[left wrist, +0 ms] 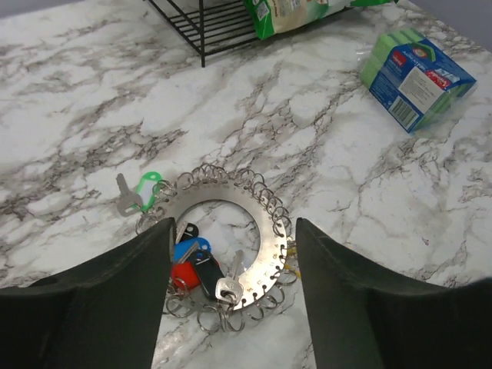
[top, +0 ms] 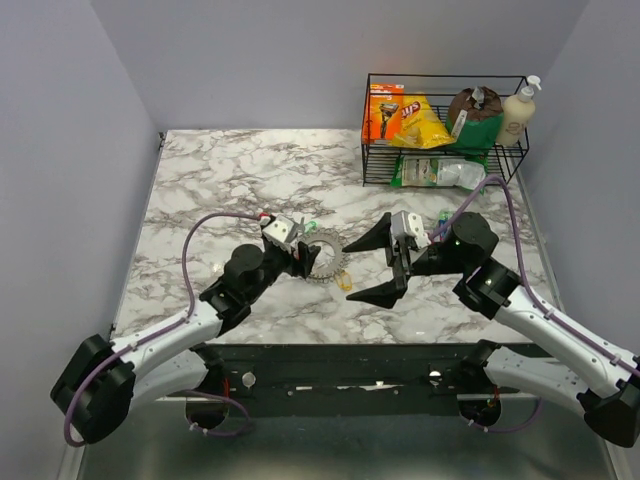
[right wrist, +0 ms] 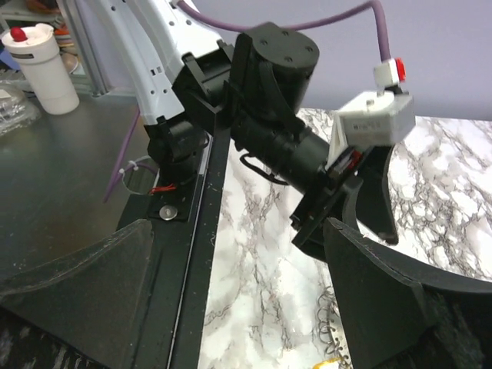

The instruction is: Put the keys on the keyring

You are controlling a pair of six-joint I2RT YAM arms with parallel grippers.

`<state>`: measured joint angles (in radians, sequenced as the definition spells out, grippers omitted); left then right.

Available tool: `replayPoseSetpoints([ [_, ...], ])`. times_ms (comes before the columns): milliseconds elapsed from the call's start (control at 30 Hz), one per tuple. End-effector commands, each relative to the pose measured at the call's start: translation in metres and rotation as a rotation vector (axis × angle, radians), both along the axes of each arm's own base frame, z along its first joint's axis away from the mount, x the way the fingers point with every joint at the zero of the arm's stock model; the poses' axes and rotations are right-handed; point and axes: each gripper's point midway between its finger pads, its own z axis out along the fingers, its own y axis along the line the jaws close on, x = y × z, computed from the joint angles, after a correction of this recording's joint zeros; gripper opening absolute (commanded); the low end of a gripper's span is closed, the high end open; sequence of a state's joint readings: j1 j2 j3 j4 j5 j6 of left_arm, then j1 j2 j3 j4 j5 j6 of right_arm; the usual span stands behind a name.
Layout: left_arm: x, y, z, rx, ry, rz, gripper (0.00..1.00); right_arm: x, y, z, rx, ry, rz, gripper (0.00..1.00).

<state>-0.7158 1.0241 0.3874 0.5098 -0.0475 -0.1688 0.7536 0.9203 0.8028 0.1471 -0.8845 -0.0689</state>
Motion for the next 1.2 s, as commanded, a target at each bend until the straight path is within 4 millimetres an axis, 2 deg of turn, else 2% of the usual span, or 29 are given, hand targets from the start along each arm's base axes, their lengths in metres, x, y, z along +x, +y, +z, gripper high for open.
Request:
replayPoseSetpoints([
  [0, -0.002, 0.01, 0.05, -0.028, -0.088, 0.033, 0.88, -0.009, -0.004, 0.014, 0.05, -0.021, 0.025, 1.0],
  [67, -0.009, 0.015, 0.068, -0.053, -0.119, 0.026, 0.99, -0.01, -0.004, 0.014, 0.054, -0.018, 0.027, 1.0],
  [200, -0.025, 0.016, 0.111, -0.131, -0.199, -0.028, 0.99, -0.014, -0.006, 0.018, 0.069, -0.018, 0.037, 1.0],
  [333, -0.045, 0.026, 0.157, -0.244, -0.251, -0.051, 0.99, -0.02, -0.01, 0.023, 0.086, -0.01, 0.041, 1.0],
  [400, -0.049, 0.033, 0.179, -0.3, -0.257, -0.029, 0.99, -0.023, -0.012, 0.026, 0.097, -0.009, 0.041, 1.0],
  [467, -0.051, 0.039, 0.182, -0.34, -0.184, 0.003, 0.99, -0.025, -0.014, 0.028, 0.109, -0.01, 0.037, 1.0],
  [500, -0.051, 0.044, 0.198, -0.368, -0.179, 0.029, 0.99, -0.025, -0.015, 0.028, 0.112, -0.007, 0.034, 1.0],
  [533, -0.05, 0.043, 0.189, -0.351, -0.117, 0.041, 0.99, -0.026, -0.016, 0.03, 0.117, -0.009, 0.032, 1.0],
  [600, -0.049, 0.045, 0.194, -0.357, -0.082, 0.061, 0.99, -0.027, -0.018, 0.032, 0.125, -0.004, 0.026, 1.0],
  [700, -0.047, 0.046, 0.192, -0.355, -0.004, 0.092, 0.99, -0.024, -0.019, 0.033, 0.136, 0.002, -0.004, 1.0],
  [867, -0.039, 0.049, 0.173, -0.334, 0.045, 0.15, 0.99, -0.011, -0.02, 0.031, 0.153, 0.023, -0.087, 1.0],
  [967, -0.033, 0.055, 0.157, -0.313, 0.064, 0.2, 0.99, 0.001, -0.021, 0.024, 0.147, 0.046, -0.153, 1.0],
  [1167, -0.022, 0.067, 0.127, -0.269, 0.078, 0.297, 0.99, 0.044, -0.023, -0.001, 0.138, 0.153, -0.384, 1.0],
])
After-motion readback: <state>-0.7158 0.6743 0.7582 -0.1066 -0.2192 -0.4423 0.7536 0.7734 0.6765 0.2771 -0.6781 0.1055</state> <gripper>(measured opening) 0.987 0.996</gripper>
